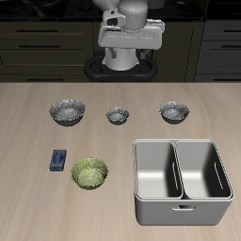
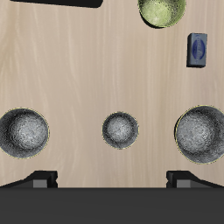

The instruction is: Stack middle-sized black bowl on the green bowl

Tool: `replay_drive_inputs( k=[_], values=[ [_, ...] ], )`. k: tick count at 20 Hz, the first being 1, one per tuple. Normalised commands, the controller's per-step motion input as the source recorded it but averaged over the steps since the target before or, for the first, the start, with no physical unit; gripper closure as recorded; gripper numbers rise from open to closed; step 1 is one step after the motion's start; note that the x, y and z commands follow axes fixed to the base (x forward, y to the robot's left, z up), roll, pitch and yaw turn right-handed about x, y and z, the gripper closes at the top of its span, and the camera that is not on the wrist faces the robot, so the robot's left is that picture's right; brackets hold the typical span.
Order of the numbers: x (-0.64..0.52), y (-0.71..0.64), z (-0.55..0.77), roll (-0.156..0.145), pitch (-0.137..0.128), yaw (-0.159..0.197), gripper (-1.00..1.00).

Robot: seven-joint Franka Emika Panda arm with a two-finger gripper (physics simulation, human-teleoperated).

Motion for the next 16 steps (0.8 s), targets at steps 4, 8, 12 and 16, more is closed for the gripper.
replay_drive_inputs(
  k=[4, 8, 12, 16],
  values=[
    [-0.08, 0.38, -0.01, 0.036, -0.015, 0.001, -1.0],
    [-0.03, 0.34, -0.04, 0.015, 0.002, -0.012, -1.0],
    [0.06, 0.27, -0.11, 0.02, 0.021, 0.011, -1.0],
    [0.03, 0.26, -0.1, 0.019, 0.003, 0.007, -1.0]
  ],
)
